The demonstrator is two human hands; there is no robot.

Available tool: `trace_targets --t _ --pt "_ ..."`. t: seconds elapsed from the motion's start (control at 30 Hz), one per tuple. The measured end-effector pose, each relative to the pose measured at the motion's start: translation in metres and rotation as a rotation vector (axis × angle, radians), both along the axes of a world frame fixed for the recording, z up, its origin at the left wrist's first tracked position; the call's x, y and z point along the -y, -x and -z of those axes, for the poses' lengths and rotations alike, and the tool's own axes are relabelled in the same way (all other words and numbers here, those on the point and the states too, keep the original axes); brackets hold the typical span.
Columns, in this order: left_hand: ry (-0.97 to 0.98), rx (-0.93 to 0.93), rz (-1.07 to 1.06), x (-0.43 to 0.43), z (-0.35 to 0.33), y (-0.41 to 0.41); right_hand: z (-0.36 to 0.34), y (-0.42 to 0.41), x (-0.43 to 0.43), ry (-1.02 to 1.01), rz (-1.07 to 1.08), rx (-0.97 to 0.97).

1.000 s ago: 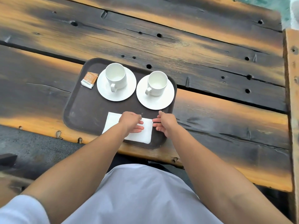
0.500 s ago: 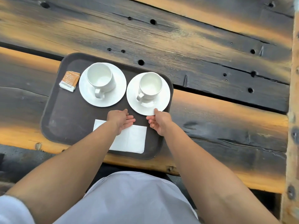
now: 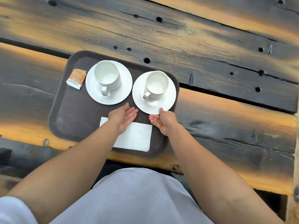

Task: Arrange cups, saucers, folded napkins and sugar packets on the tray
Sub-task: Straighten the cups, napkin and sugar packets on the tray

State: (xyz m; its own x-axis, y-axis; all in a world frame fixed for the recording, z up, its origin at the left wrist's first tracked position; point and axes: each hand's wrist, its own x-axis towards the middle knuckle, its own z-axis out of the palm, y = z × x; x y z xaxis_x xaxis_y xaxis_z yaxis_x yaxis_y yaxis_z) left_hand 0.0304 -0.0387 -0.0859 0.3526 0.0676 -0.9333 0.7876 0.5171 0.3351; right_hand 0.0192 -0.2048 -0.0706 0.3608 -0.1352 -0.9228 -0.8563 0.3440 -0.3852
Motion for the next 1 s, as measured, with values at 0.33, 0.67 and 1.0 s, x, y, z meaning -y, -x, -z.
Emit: trace_targets --t 0.33,0.67,1.0 --pt "-0.05 0.001 -0.206 -0.021 -0.008 -0.023 0.007 0.003 0.0 0.045 -0.041 0.026" --pt "-0.061 -0.036 -0.203 -0.025 -0.011 -0.023 0.007 0.002 0.002 0.037 -0.063 0.029" --pt "-0.115 -0.049 -0.122 -0.033 -0.011 -0.031 0.008 0.002 0.003 0.039 -0.072 0.021"
